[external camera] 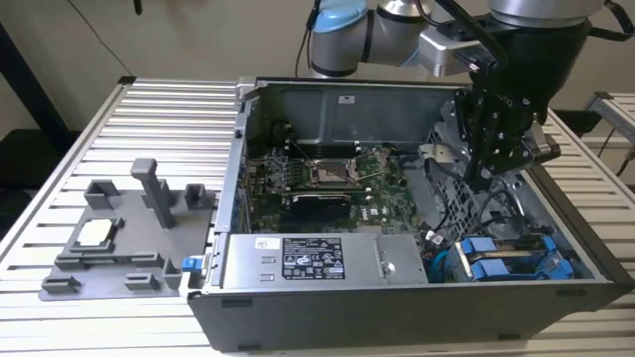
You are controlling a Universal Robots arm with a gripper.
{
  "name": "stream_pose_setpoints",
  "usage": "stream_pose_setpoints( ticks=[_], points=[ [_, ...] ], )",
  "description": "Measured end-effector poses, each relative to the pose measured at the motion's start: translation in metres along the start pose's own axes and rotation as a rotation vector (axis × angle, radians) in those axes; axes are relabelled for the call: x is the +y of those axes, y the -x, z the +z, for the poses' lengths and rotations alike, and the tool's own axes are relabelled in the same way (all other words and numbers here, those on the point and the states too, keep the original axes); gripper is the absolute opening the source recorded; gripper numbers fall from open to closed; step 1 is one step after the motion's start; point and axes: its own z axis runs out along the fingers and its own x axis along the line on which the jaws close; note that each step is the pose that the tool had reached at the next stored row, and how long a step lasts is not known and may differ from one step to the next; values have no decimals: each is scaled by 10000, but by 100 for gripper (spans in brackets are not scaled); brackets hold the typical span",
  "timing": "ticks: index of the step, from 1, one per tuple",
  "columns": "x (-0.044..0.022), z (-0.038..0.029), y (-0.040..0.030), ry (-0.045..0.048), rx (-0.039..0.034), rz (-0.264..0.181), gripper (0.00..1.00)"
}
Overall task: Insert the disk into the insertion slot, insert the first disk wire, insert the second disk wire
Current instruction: 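Insert the first disk wire, then insert the second disk wire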
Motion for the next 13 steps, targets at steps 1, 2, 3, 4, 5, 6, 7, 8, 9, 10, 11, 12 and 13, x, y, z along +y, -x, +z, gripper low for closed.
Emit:
stream_pose_setpoints(
  ticks=[1,2,3,4,5,6,7,8,9,10,11,12,13],
  points=[
    [0,0,0,0,1,-1,16],
    [0,0,0,0,2,-1,16],
    [0,0,0,0,2,-2,16],
    [0,0,0,1,4,-2,16],
    [0,0,0,0,4,-2,16],
    [0,0,0,0,4,-2,16],
    [0,0,0,0,4,-2,16],
    [0,0,0,0,5,-2,16],
    [0,0,0,-1,0,-1,16],
    [0,1,-1,-1,-2,0,16],
    [-3,2,-7,-1,-6,0,16],
    [-8,3,-16,2,-7,0,16],
    [-17,6,-29,13,-8,0,16]
  ],
)
